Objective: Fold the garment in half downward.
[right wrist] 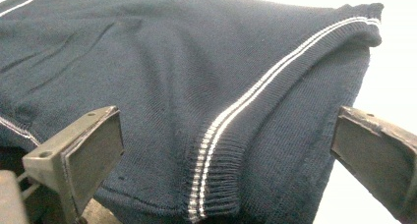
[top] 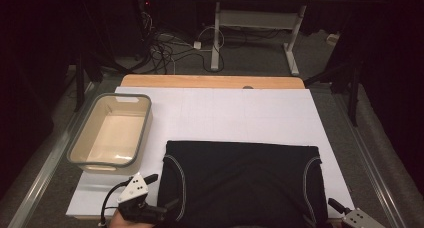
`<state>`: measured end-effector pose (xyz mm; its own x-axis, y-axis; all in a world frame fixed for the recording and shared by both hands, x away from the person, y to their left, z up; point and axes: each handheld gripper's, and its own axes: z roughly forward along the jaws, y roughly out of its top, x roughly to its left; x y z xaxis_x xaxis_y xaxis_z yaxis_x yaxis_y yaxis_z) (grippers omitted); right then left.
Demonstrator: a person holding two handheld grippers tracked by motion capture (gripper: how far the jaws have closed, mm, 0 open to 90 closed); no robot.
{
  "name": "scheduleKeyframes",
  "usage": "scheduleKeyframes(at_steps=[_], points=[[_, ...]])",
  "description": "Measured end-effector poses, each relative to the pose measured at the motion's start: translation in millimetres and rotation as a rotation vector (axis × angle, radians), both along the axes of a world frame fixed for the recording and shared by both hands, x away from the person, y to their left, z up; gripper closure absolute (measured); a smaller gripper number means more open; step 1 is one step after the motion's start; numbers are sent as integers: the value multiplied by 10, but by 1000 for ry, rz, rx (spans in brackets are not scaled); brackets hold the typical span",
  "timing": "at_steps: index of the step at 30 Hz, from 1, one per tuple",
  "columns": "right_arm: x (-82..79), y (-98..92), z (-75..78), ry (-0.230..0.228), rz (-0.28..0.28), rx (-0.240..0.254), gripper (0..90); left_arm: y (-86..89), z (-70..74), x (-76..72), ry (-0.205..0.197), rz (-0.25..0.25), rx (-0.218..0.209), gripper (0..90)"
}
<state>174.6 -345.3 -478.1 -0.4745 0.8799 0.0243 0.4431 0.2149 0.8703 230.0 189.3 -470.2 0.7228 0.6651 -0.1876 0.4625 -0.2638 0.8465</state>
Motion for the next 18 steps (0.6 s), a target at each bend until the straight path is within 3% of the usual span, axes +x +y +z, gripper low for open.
scheduleKeyframes(at_steps=[6,11,18], points=[[-9,-6,5,1,-2,0,0,-59,101,259,-21,11,1,0],[-6,-9,6,3,1,-1,5,-138,89,597,17,24,-16,0],[-9,-8,0,10,4,0,13,-254,-42,995,67,88,61,0]])
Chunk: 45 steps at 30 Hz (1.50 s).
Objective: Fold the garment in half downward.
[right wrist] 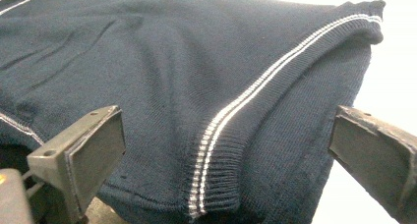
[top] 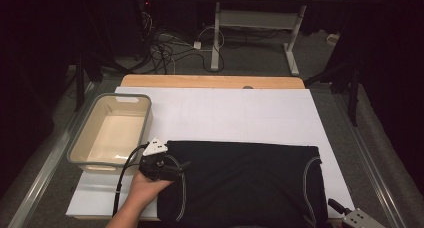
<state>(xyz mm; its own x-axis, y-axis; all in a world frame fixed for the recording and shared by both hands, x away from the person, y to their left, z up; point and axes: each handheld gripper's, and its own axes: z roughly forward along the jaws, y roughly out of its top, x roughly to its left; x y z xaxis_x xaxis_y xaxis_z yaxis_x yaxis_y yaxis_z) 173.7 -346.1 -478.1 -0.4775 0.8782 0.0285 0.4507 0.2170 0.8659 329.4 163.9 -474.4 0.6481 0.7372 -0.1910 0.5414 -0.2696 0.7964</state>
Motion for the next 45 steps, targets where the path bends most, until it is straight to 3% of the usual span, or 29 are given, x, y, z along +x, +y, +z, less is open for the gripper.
scheduleKeyframes(at_steps=[7,10,12,13,17,20,25,30,35,42,45], points=[[3,24,-7,0,10,-8,17,33,-109,205,53,78,53,0],[3,40,-9,3,14,-10,19,44,-163,265,101,102,84,14],[4,47,-9,4,16,-9,20,37,-208,303,159,115,116,28],[7,47,-10,1,18,-11,20,37,-208,304,161,123,119,45],[12,48,-15,5,18,-10,23,6,-205,254,133,173,164,187],[36,50,-11,3,6,-17,19,8,-212,202,115,190,144,340],[152,37,-2,1,-11,-19,29,-23,-222,142,76,110,133,644],[286,40,16,7,-38,-32,67,-10,-225,134,70,89,121,699],[580,1,118,16,-94,-54,156,6,-226,133,70,80,101,704],[1255,-106,129,123,-177,-93,161,33,-228,143,80,71,76,702],[1436,-167,114,165,-200,-92,155,30,-229,144,81,72,79,702]])
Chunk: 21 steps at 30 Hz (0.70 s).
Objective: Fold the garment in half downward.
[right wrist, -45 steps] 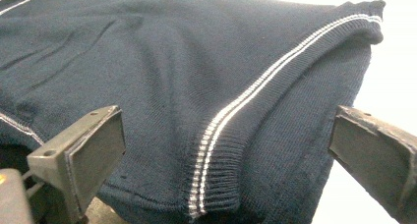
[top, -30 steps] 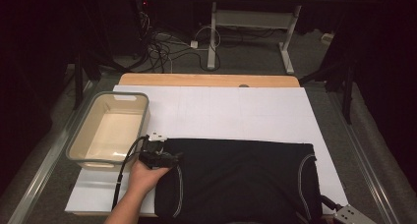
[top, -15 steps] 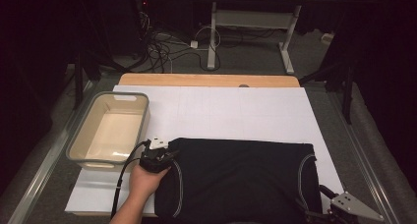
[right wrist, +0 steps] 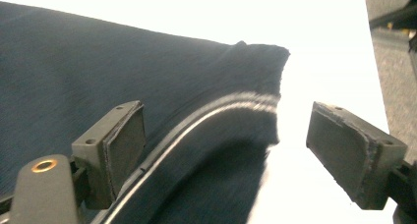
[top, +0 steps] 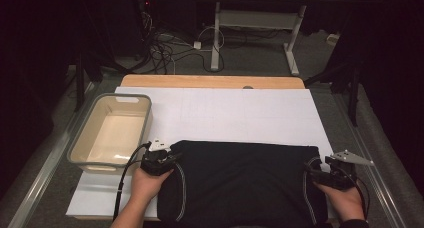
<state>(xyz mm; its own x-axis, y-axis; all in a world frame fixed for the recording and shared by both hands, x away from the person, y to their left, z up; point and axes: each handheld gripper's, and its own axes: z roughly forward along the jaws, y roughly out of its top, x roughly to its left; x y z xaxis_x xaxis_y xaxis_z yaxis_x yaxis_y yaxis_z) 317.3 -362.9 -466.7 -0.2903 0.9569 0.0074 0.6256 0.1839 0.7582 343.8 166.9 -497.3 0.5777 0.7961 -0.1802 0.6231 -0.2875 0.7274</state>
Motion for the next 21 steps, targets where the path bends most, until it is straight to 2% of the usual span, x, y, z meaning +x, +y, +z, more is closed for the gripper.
scheduleKeyframes(at_steps=[6,8,10,11,13,15,17,21], points=[[224,18,-80,95,-11,0,94,-1,-2,2,2,1,-1,701],[211,29,-97,84,-19,-7,123,7,-5,12,11,0,-7,700],[168,13,-104,54,-26,-3,246,12,-7,18,18,1,-13,700],[155,7,-105,42,-11,0,307,10,-6,16,17,1,-9,701],[141,17,-102,41,25,12,411,4,-6,11,13,2,-4,701],[143,6,-104,39,35,21,452,-3,-6,7,8,3,0,701],[138,-4,-106,36,38,35,533,-7,-5,3,4,3,4,701],[132,4,-109,35,107,53,714,-11,-4,-2,-1,1,10,702]])
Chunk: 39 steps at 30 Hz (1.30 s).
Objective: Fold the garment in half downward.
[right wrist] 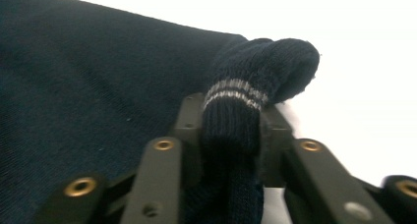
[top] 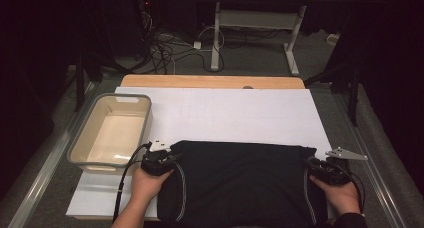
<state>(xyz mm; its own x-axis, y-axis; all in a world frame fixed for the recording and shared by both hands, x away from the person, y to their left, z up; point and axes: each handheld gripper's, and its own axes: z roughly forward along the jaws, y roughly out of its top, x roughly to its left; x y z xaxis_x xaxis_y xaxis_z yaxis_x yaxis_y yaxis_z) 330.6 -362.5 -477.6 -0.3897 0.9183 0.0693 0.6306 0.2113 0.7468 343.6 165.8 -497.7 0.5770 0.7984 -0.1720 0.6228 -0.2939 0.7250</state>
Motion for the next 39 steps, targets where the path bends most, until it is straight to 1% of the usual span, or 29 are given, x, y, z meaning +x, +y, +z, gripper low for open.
scheduleKeyframes(at_steps=[2,6,10,12,14,15,16,17,18,20,22,24,25,27,28,30,31,32,34,36,37,39], points=[[-2,-1,-1,3,17,8,749,-3,1,-6,-5,0,3,702],[-21,13,-1,-6,28,5,774,-14,4,-23,-21,-2,12,708],[-49,36,2,-32,37,-24,779,-2,6,-23,-19,-13,-1,713],[-66,57,4,-55,40,-48,781,-3,11,-32,-29,-16,3,719],[-86,71,13,-74,39,-64,784,-6,18,-53,-49,-15,6,725],[-101,80,21,-84,33,-67,784,3,26,-76,-70,-9,0,730],[-123,83,35,-112,32,-74,784,7,34,-89,-79,-8,-7,737],[-140,84,45,-128,31,-72,784,21,47,-100,-75,-5,-37,742],[-162,87,67,-143,23,-55,786,33,67,-120,-82,8,-65,743],[-197,88,136,-179,19,-41,790,29,142,-166,-126,20,-78,748],[-220,89,255,-215,14,-39,795,13,243,-190,-162,33,-88,751],[-224,85,366,-243,7,-36,798,-27,365,-194,-198,36,-73,753],[-219,88,429,-255,8,-29,798,-46,426,-183,-209,34,-63,755],[-199,107,555,-280,7,-44,799,-80,552,-131,-226,42,-48,757],[-182,120,628,-297,4,-54,799,-85,590,-108,-233,47,-46,758],[-149,124,713,-317,-3,-57,800,-83,688,-41,-251,68,-36,760],[-125,122,753,-326,-9,-57,799,-76,731,4,-253,78,-40,760],[-96,119,786,-334,-15,-57,799,-67,775,68,-249,88,-37,760],[-1,125,827,-337,-19,-64,798,-76,814,176,-235,99,-23,760],[91,145,825,-336,-20,-78,798,-108,834,279,-225,105,-8,760],[163,163,811,-330,-24,-82,798,-125,836,319,-221,107,-5,760],[280,191,782,-319,-31,-98,799,-172,816,439,-202,111,13,760]])
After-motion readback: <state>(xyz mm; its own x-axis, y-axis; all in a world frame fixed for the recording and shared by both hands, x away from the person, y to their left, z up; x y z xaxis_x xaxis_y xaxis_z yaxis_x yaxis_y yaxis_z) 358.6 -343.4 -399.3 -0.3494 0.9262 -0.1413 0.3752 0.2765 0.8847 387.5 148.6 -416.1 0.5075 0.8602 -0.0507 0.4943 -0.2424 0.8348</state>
